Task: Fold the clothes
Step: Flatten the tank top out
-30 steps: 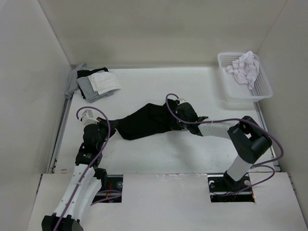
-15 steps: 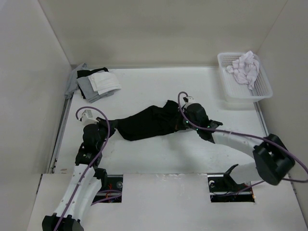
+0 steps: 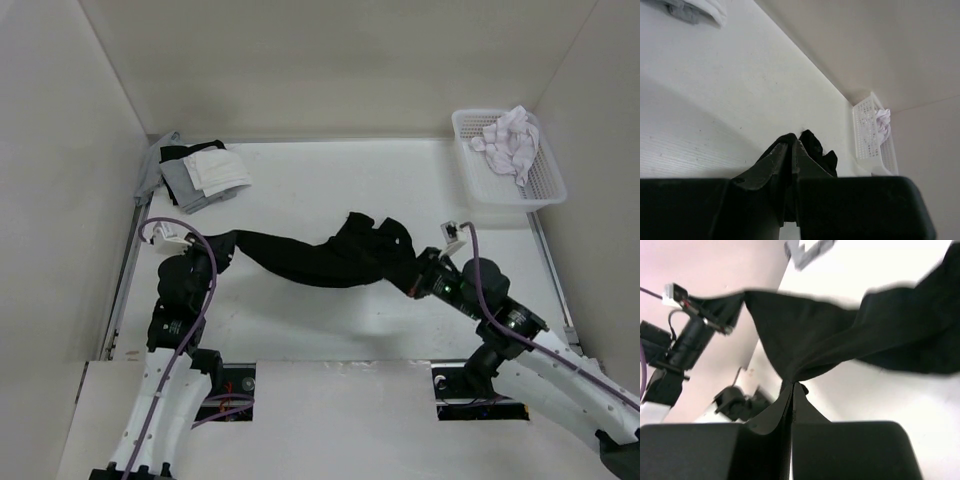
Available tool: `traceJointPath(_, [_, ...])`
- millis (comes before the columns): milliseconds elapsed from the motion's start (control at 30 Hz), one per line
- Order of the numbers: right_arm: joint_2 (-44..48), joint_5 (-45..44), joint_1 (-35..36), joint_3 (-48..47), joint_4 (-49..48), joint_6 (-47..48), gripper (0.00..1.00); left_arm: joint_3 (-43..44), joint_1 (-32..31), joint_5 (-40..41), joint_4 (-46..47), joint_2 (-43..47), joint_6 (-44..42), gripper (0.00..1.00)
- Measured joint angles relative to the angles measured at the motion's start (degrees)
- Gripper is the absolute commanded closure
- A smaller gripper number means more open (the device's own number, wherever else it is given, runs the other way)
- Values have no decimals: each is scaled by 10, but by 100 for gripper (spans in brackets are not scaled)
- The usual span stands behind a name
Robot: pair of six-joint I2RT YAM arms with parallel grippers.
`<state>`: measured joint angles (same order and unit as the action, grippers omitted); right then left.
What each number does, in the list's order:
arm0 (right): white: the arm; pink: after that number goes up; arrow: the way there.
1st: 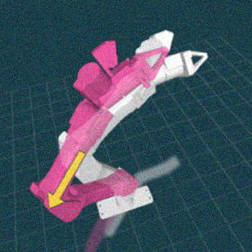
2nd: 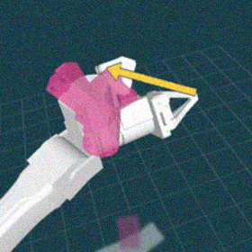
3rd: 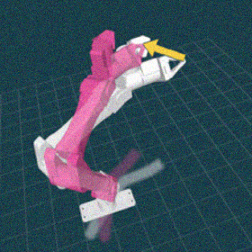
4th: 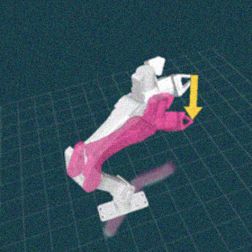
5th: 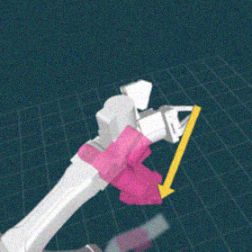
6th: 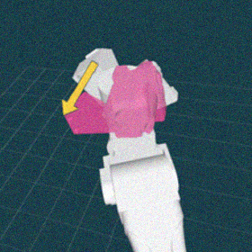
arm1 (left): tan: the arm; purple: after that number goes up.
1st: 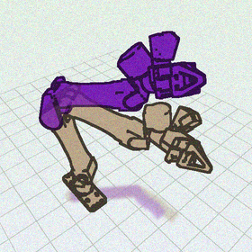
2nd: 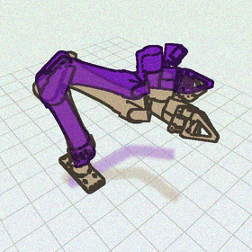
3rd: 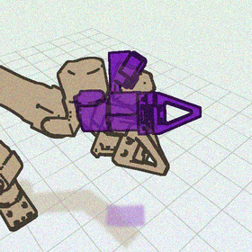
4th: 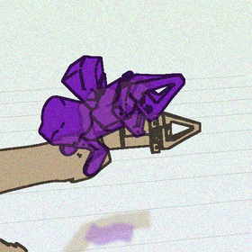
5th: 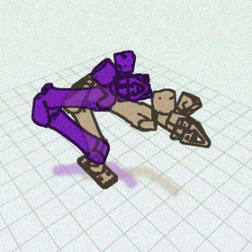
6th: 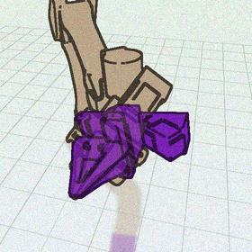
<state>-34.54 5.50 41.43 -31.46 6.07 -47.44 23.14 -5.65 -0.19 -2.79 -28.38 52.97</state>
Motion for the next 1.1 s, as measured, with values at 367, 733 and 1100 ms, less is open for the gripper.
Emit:
traceJointPath(367, [-45,-135,166,153,141,-159,62,0,19,3,-31,9,-1,97])
traceJointPath(733, [-219,-156,194,116,2,-147,52,0,22,7,-31,5,-1,97])
traceJointPath(1100, [-454,-196,267,-74,-68,-93,80,-21,1,8,-31,11,0,97])
